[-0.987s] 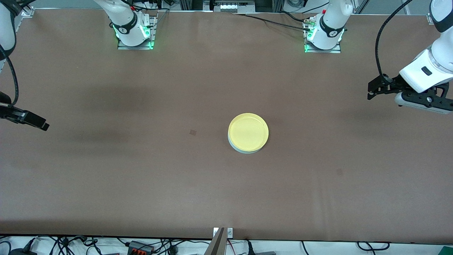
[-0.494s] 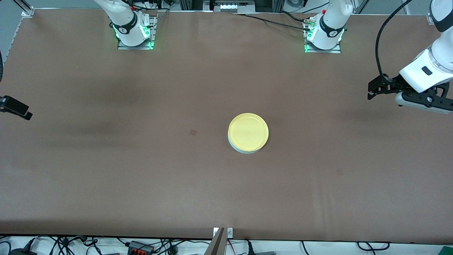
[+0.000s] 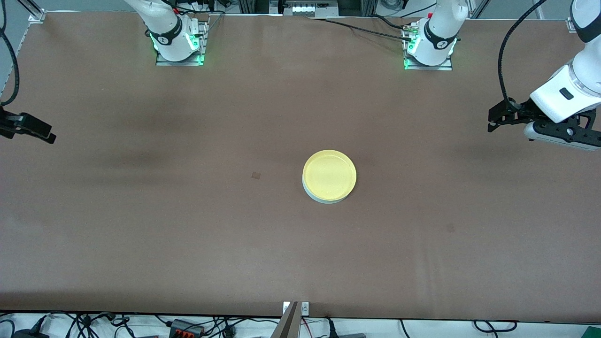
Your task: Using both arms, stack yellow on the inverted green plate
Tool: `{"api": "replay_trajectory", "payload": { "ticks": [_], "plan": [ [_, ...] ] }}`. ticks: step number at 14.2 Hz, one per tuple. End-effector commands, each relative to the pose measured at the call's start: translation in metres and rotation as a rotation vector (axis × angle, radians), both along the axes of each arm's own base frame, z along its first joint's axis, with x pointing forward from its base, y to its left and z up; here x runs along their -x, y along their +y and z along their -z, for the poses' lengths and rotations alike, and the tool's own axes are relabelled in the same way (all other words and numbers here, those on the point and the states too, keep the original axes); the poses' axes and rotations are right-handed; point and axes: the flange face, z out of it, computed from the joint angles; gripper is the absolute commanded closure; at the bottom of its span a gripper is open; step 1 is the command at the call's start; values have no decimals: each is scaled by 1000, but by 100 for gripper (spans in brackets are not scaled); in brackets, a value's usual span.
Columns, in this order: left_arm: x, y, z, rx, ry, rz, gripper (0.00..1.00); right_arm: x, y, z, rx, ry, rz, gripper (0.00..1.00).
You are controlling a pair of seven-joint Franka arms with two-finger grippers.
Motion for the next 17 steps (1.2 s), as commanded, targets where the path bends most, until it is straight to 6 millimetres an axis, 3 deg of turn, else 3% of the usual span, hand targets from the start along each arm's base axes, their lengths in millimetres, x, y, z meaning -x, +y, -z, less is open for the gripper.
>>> {"api": "replay_trajectory", "payload": {
  "ticks": [1,14,17],
  "plan": [
    [1,-1,-7,6,3,11,0,28,2,2,13,4,-38,0],
    [1,-3,-7,6,3,8,0,40,8,4,10,12,-13,0],
    [1,-3,-7,6,4,4,0,53,10,7,9,4,-21,0]
  ]
}}
